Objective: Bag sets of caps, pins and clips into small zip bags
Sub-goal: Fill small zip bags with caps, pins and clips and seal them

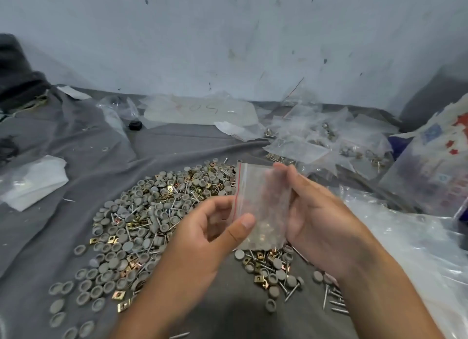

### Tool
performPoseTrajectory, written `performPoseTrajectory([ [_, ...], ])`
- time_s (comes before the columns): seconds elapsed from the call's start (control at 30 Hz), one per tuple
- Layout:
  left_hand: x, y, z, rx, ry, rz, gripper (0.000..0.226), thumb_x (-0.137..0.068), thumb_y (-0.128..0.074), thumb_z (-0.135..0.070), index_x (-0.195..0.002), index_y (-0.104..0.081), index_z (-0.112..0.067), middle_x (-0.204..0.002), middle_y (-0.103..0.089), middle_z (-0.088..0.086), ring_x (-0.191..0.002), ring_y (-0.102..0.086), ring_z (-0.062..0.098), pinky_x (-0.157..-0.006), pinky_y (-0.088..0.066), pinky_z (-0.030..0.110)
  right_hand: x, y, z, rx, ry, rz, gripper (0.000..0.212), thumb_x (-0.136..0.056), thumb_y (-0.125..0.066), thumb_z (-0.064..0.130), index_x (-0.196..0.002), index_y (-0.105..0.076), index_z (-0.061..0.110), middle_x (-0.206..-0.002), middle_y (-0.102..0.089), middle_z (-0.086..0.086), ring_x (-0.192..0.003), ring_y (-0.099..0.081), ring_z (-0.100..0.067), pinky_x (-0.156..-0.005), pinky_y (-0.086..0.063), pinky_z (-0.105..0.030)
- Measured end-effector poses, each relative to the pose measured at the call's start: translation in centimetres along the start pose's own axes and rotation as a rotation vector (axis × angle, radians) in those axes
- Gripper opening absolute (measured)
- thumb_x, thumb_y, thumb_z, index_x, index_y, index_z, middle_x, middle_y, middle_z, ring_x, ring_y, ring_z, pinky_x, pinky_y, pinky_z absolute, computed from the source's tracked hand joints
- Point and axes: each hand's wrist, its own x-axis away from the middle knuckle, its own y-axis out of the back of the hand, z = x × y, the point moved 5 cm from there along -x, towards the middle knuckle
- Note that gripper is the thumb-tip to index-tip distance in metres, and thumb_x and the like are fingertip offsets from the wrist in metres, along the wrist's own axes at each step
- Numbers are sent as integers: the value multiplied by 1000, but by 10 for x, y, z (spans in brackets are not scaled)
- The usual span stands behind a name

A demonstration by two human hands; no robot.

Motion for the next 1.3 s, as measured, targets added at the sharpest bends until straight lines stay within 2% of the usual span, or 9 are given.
performPoseTrajectory([
  [0.17,6,33,-11,-323,-158,-400,28,-89,-52,-54,-83,-72,-35,-55,-59,-10,-43,-45,3,-44,-34,13,-9,2,-24,137,93,-273,19,-94,-63,32,-109,-71,23,-106,-77,7,-108,-70,-20,-94,-55,-38],
  [0.3,10,37,-13,-588,-194,-466,28,-98,-48,-41,-115,-69,-40,-82,-65,-31,-72,-59,-12,-62,-39,3,16,-21,-31,655,483,-341,14,-89,-73,45,-93,-65,35,-83,-67,15,-74,-60,-1,-64,-46,-12],
  [0.4,13,32,-11,-828,-199,-477,34,-95,-47,-40,-121,-69,-38,-130,-56,-15,-120,-48,11,-96,-32,25,21,-46,-48,688,475,-118,26,-81,-73,54,-89,-67,30,-78,-67,9,-67,-56,-3,-61,-45,-16],
  [0.5,17,29,-18,-953,-327,-546,29,-85,-58,-40,-108,-76,-34,-128,-57,-3,-111,-44,26,-93,-29,34,14,-48,-54,660,394,-75,24,-88,-73,47,-87,-70,24,-78,-69,8,-69,-57,-2,-63,-44,-17],
  [0.8,15,29,-1,-712,-233,-220,38,-90,-43,-59,-109,-71,-42,-100,-64,-26,-98,-60,3,-84,-50,33,5,-29,-65,599,304,-61,19,-97,-65,28,-85,-67,13,-71,-63,4,-67,-55,-6,-62,-47,-24],
  [0.97,14,27,4,-577,-214,-141,21,-98,-53,-50,-87,-70,-48,-90,-66,-20,-89,-63,4,-72,-44,16,6,-25,-57,787,288,-7,25,-95,-66,33,-78,-63,16,-64,-55,9,-62,-47,-5,-58,-41,-25],
  [1.13,8,24,12,-465,-39,-13,34,-96,-49,-58,-74,-70,-41,-56,-56,-6,-51,-48,8,-52,-36,31,6,-16,-54,903,261,44,29,-94,-64,41,-80,-63,15,-63,-49,13,-60,-41,-4,-59,-37,-24],
  [1.2,7,27,13,-483,-7,-44,43,-91,-47,-63,-80,-73,-31,-61,-62,6,-55,-54,22,-54,-42,38,7,-13,-52,892,248,59,33,-90,-64,49,-78,-61,18,-62,-48,14,-57,-40,-4,-55,-35,-23],
  [1.3,7,37,11,-594,-51,-233,29,-92,-51,-44,-75,-74,-38,-59,-65,-8,-42,-46,4,-40,-35,19,8,-5,-55,860,195,107,30,-96,-68,34,-73,-56,19,-57,-46,14,-51,-38,-4,-48,-32,-16],
])
